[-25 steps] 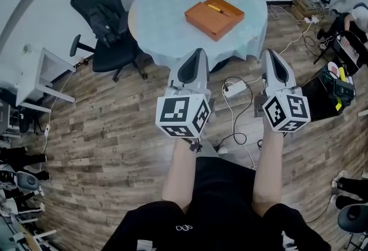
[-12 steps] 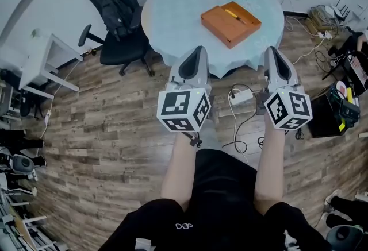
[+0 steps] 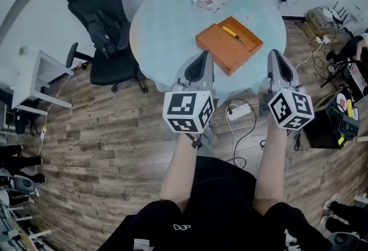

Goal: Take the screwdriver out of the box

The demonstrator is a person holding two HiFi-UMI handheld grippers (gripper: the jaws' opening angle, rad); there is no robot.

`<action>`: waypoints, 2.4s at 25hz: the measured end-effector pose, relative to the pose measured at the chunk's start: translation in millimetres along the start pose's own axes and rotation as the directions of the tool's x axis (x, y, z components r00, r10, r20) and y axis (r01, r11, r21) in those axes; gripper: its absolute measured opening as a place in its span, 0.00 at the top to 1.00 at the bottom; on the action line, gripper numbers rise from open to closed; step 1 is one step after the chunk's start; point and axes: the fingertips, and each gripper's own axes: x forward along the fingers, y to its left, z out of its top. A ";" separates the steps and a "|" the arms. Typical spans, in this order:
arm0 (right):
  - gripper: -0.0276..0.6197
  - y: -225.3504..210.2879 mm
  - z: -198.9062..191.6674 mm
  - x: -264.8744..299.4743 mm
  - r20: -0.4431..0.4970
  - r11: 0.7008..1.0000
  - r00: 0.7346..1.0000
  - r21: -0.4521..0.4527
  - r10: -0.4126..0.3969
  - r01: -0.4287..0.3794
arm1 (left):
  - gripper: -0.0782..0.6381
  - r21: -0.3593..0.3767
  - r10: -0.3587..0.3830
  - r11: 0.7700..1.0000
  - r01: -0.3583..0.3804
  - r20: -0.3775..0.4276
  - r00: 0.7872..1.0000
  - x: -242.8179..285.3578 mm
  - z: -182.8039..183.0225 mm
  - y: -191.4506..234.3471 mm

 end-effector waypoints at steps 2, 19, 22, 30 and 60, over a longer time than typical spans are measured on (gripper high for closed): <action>0.94 -7.0 -5.3 37.6 -0.006 1.000 1.000 0.021 -0.012 0.013 | 0.89 0.004 -0.004 1.000 0.004 -0.026 1.000 30.3 1.4 23.5; 0.94 -37.6 -67.8 234.2 -0.145 0.991 0.981 -0.007 -0.132 0.133 | 0.89 -0.128 -0.113 0.988 0.089 -0.187 0.976 211.7 -42.0 160.3; 0.94 -41.8 -61.4 243.3 -0.135 0.990 0.981 -0.016 -0.142 0.141 | 0.89 -0.133 -0.122 0.986 0.099 -0.179 0.976 223.4 -38.2 163.9; 0.94 -48.6 -68.6 252.6 -0.154 0.991 0.979 -0.034 -0.132 0.128 | 0.89 -0.127 -0.154 0.984 0.129 -0.216 0.964 248.9 -53.8 150.8; 0.91 -90.2 -230.4 315.2 -0.678 0.936 0.724 -0.162 0.125 -0.313 | 0.89 -0.160 -0.048 0.987 -0.004 -0.319 0.947 262.2 -107.8 168.5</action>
